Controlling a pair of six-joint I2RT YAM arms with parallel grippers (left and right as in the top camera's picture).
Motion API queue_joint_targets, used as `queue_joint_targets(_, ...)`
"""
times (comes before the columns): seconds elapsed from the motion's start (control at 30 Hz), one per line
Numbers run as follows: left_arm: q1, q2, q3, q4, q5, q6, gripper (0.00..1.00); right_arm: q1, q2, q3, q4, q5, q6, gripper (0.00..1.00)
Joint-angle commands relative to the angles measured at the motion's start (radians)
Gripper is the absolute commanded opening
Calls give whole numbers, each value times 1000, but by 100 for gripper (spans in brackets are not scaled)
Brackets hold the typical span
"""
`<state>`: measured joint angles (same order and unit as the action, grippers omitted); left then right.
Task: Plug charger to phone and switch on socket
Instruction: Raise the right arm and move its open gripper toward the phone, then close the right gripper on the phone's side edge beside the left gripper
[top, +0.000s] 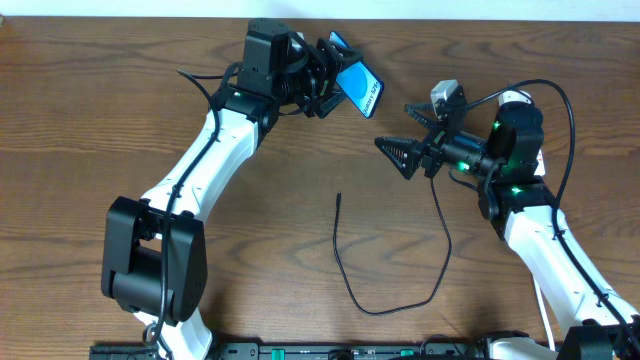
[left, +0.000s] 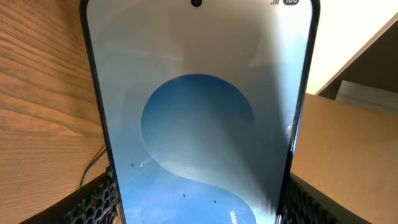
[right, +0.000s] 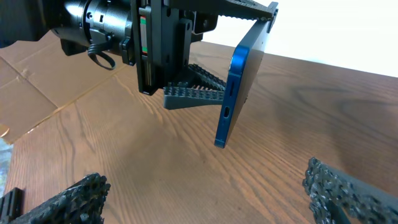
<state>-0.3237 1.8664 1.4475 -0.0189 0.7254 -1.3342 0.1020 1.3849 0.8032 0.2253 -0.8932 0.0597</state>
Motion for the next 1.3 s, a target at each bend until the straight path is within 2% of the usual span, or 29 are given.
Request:
queue_joint_targets(0.0,2,-39,13,11,-1,24,7,8,-2,20,0,5,-12,99)
queue_joint_targets(0.23,2,-39,13,17,-37,24,7,8,-2,20,17,8,10,99)
queue_joint_targets(0.4,-10,-39,13,62,-117,12,7,11,-2,20,144,73,158,99)
queue_joint_targets(0.63,-51,-39,13,134,-185,4,7,42,2,20,176,146,164,99)
queue_joint_targets(1.1,-94,-39,13,134,-87,-27,7,43,3,20,175,267,146,99)
queue_joint_targets(1.13,-95,-39,13,134,-67,-33,7,43,3,20,175,283,159,97)
queue_joint_targets(1.2,-95,-39,13,134,-54,-34,7,43,3,20,175,297,172,80)
queue_joint_targets(1.23,-95,-39,13,134,-51,-34,7,43,3,20,175,297,172,75)
queue_joint_targets(1.27,-97,-39,13,134,-51,-33,7,43,3,20,175,297,172,75)
